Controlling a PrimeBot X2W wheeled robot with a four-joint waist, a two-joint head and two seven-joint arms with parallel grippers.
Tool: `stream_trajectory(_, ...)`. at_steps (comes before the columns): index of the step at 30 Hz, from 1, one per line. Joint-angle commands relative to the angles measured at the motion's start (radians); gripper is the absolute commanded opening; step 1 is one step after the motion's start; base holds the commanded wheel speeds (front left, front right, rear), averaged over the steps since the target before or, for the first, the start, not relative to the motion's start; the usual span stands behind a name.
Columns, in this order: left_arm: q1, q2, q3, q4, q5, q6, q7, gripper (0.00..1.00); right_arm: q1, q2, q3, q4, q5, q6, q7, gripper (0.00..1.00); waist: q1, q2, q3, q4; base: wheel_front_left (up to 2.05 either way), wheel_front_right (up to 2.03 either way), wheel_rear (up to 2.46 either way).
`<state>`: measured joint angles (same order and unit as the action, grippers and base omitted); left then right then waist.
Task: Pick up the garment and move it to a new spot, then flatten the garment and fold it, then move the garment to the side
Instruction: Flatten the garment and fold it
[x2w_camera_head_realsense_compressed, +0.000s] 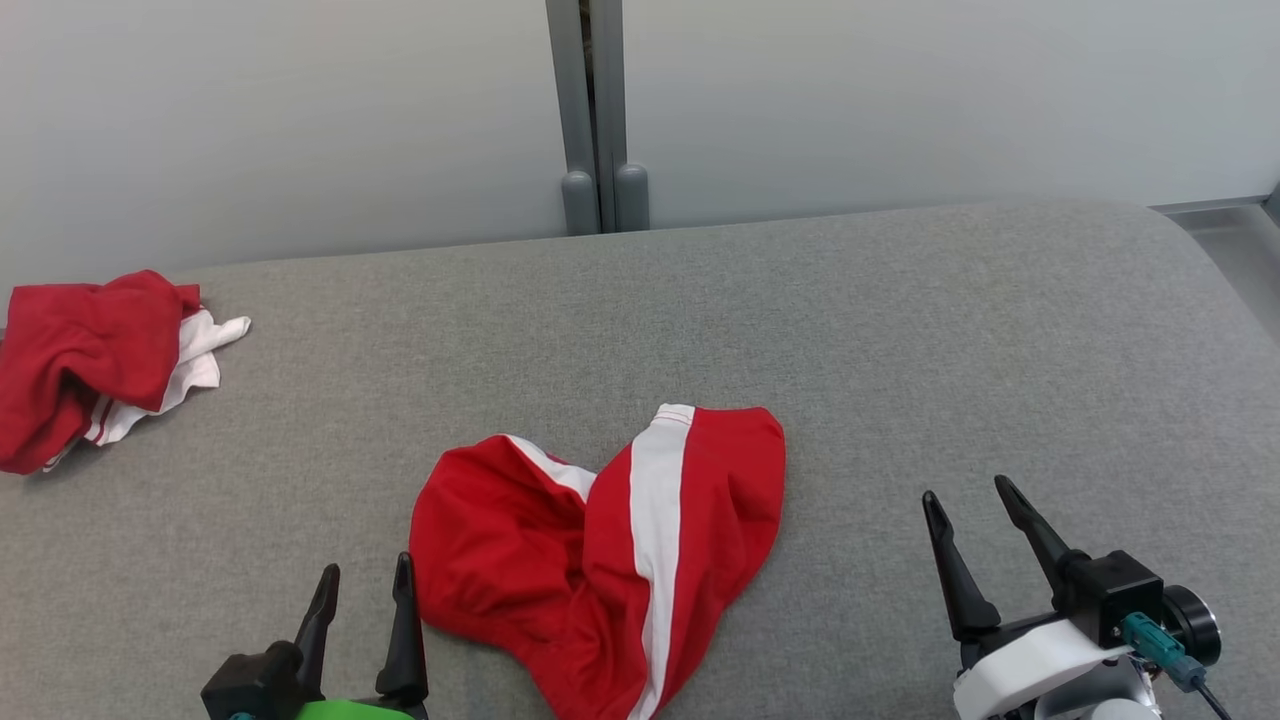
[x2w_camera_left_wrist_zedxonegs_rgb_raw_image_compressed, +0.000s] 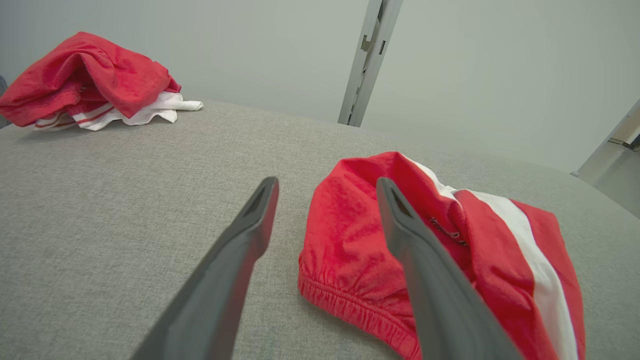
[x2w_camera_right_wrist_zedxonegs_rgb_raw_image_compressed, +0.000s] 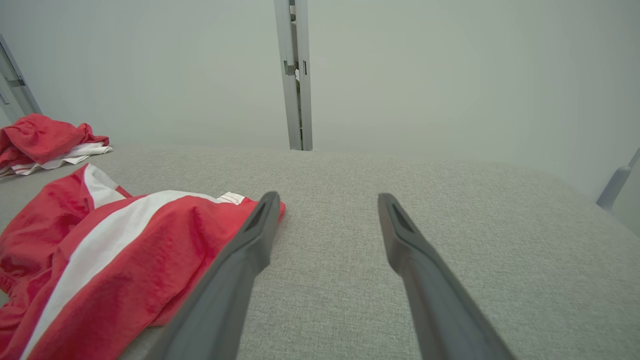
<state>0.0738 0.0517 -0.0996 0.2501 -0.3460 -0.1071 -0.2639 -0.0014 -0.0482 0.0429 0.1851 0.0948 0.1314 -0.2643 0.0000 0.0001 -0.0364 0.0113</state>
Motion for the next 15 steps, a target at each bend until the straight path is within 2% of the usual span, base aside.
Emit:
stream_trajectory(1, 0.016, -0.001, 0.001, 0.002, 0.013, -0.006, -0.001, 1.0, -0.006, -0.004, -0.003, 0.003, 0.006, -0.001, 0.0, 1.0, 0.0, -0.0001, -0.001, -0.001, 0.0, 0.0, 0.0)
stream_trajectory(15, 0.033, -0.001, -0.025, 0.024, 0.021, -0.008, -0.001, 1.0, 0.001, -0.004, -0.015, 0.006, 0.015, -0.001, 0.0, 1.0, 0.0, -0.0001, -0.006, -0.004, 0.0, 0.0, 0.0)
